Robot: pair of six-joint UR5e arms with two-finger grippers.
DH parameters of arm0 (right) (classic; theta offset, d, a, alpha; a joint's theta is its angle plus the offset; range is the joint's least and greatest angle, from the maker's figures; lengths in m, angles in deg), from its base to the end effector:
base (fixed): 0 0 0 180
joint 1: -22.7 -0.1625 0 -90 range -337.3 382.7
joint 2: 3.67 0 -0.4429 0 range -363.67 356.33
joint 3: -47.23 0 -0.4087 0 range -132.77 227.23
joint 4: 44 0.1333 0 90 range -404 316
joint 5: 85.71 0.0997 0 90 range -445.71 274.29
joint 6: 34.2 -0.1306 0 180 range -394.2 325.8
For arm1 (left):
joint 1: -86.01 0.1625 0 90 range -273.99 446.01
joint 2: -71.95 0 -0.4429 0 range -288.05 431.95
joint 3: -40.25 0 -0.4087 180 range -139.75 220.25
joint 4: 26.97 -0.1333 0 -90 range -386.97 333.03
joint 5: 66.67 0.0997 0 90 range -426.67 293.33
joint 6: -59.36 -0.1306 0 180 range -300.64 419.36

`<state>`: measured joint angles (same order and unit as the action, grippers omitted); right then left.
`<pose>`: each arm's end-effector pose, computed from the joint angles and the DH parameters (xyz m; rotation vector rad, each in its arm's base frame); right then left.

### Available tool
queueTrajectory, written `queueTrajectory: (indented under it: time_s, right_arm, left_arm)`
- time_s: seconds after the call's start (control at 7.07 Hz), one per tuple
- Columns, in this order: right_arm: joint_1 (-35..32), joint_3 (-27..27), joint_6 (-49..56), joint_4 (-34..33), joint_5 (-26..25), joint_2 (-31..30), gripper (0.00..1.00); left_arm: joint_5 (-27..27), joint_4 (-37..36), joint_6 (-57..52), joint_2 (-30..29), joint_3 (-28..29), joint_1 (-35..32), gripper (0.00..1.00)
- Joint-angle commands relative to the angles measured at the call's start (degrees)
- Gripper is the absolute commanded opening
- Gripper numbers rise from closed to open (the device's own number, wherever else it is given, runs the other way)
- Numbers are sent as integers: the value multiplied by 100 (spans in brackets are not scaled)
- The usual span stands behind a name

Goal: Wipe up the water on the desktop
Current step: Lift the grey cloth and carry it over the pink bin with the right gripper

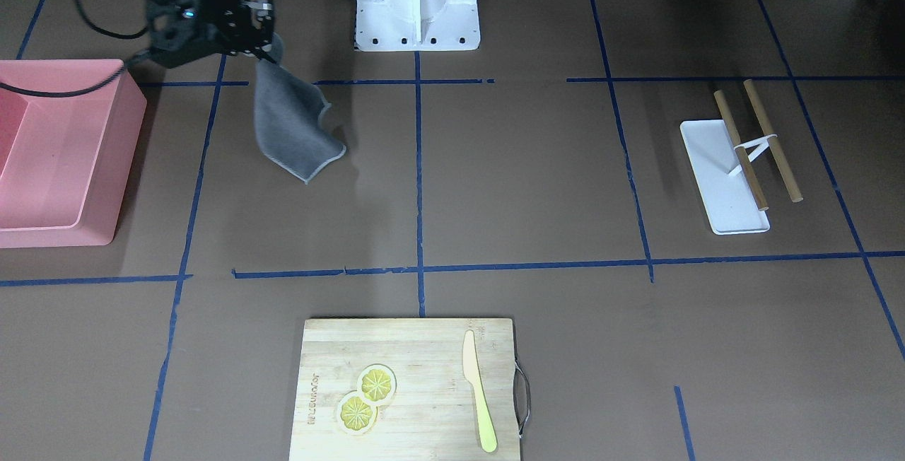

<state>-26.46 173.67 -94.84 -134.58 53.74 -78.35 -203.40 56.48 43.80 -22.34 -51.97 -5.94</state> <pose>-0.3003 -0.3995 0.2442 -0.0927 -1.1476 -0.0785 -0.0565 -0.5372 0.6474 0.1238 0.8080 0.2239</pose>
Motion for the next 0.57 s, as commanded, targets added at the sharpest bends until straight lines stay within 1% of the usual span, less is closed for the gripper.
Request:
queueTrajectory:
  time_s: [0.0, 0.14, 0.28, 0.42]
  right_arm:
    - [-1197, 275, 0, -109, 1001, -73, 2]
    - [-1854, 284, 0, -109, 1623, -99, 2]
    - [-2417, 423, 0, -109, 1934, -291, 2]
    - [-2788, 572, 60, -100, 1902, -675, 2]
  left_arm:
    - [-3, -4, 0, 7, 3, 1, 100]
    - [-3, -5, 0, 16, 3, -7, 100]
    - [-3, 4, -9, 25, 3, 1, 100]
    - [-3, 4, -9, 34, 3, -7, 100]
